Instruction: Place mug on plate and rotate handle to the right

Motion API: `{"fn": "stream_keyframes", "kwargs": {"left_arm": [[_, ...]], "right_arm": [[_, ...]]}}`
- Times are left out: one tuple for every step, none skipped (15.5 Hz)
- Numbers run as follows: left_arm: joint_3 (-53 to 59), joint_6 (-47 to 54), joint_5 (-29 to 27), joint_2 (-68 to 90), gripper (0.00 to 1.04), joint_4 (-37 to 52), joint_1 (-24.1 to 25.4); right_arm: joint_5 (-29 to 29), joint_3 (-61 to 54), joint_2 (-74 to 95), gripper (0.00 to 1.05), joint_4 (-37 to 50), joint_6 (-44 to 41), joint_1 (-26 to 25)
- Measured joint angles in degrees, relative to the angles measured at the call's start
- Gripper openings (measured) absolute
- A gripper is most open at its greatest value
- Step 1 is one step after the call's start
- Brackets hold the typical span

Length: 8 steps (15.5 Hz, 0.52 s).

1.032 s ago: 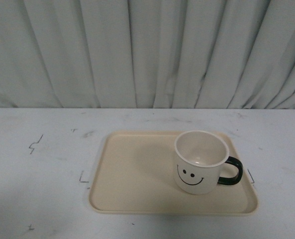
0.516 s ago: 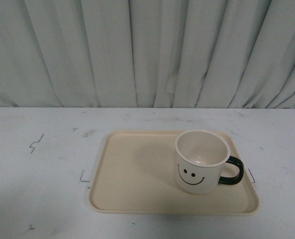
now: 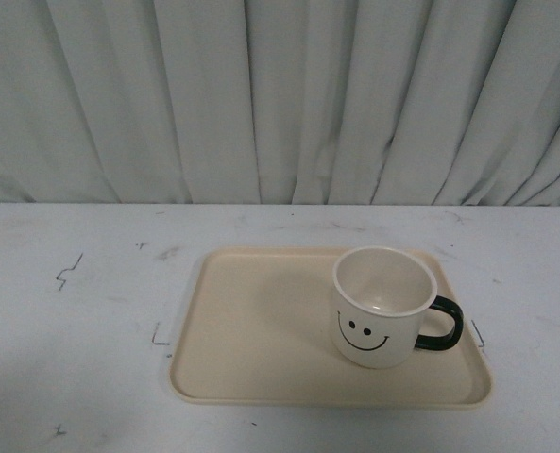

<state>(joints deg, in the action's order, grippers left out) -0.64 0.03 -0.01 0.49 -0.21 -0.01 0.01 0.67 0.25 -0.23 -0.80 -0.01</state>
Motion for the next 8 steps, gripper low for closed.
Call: {"fn": "stream_keyframes", "kwargs": {"left_arm": [[0.0,0.0,0.0,0.0,0.98,0.0,0.0],[0.0,0.0,0.0,0.0,0.98,0.0,0.0],[0.0,0.0,0.0,0.0,0.98,0.0,0.0],[0.0,0.0,0.0,0.0,0.98,0.0,0.0],[0.0,0.0,0.0,0.0,0.98,0.0,0.0],[0.0,0.0,0.0,0.0,0.98,0.0,0.0],[0.0,0.0,0.0,0.0,0.98,0.0,0.0],[0.0,0.0,0.0,0.0,0.98,0.0,0.0]], "right_arm": [[0.0,0.0,0.0,0.77,0.0,0.0,0.0],[0.0,0.0,0.0,0.87,0.0,0.0,0.0],[0.0,0.0,0.0,0.94,0.0,0.0,0.0],[0.0,0.0,0.0,1.00,0.0,0.1,0.0],[0.0,0.0,0.0,0.98,0.0,0.1,0.0],[0.0,0.0,0.0,0.97,0.0,0.1,0.0],[0.0,0.0,0.0,0.98,0.0,0.2,0.0],[0.0,0.0,0.0,0.98,0.0,0.2,0.0]]}}
